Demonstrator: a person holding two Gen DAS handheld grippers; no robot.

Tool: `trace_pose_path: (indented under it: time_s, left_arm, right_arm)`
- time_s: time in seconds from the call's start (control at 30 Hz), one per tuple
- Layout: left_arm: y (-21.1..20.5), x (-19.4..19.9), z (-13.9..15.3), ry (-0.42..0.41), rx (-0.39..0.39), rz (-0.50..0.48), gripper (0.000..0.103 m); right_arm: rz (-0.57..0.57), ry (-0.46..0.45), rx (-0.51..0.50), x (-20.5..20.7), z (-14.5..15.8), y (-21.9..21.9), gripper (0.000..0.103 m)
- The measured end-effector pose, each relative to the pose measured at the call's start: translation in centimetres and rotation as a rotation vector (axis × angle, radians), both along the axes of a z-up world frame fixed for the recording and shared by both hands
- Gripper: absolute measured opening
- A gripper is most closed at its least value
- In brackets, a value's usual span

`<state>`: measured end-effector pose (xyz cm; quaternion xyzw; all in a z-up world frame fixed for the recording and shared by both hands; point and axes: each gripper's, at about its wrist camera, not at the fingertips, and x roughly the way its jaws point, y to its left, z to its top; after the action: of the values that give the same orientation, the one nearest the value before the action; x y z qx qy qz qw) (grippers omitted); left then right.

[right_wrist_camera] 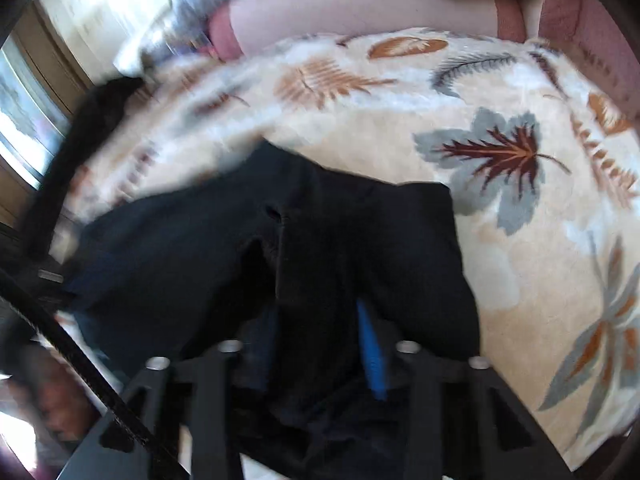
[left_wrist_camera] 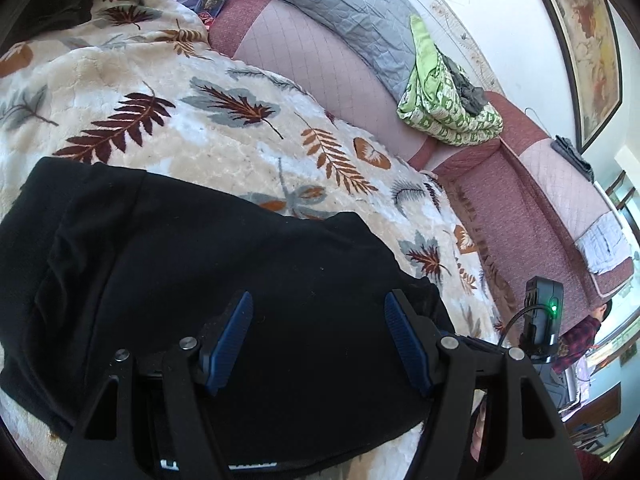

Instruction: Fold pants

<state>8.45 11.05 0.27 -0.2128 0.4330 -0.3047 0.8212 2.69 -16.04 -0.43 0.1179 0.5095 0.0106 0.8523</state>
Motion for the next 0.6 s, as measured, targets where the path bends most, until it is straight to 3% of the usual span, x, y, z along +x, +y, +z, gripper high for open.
trace_pose_path:
  time_s: [0.03,0.1,0.3,0.33,0.37,0.4,0.43,0.6]
  left_arm:
    - [0.2,-0.1,0.1,-0.006,0.002,0.006,0.068]
    - [0.4,-0.3,0.4,-0.027,0.028,0.024,0.068]
    - [0.3,-0.5,0.9,-0.051,0.033,0.027,0.068]
    - [0.3,-0.6,0.9,-0.052,0.033,0.026,0.068]
    - [0.2,-0.6,0.9,-0.052,0.036,0.027,0.068]
    - [0.3,-0.6,0.9,-0.050,0.038,0.031,0.068]
    - [0.4,-0.7,0.9,-0.048,0.037,0.035,0.068]
    - [2.1,0.0,0.4,-0.004,-0.017,0.089,0.068]
  right_arm:
    - [0.010,-0.013,-0.043,0.0,0.2,0.4,0.024]
    - [0.013,-0.024,-0.036,-0.3,1.1,0.5,0.020]
    - [0.063,-0.067,0.200,-1.1,5.2,-0.6,0.022]
    - [0.095,-0.075,0.284,-1.1,5.5,-0.6,0.025]
    - [0.127,-0.072,0.362,-1.0,5.6,-0.4,0.037]
    - [0.143,-0.062,0.402,-0.8,5.5,-0.3,0.058]
    - [0.142,-0.065,0.407,-0.9,5.6,-0.3,0.070]
    - [0.088,-0.062,0.255,-1.3,5.5,0.5,0.070]
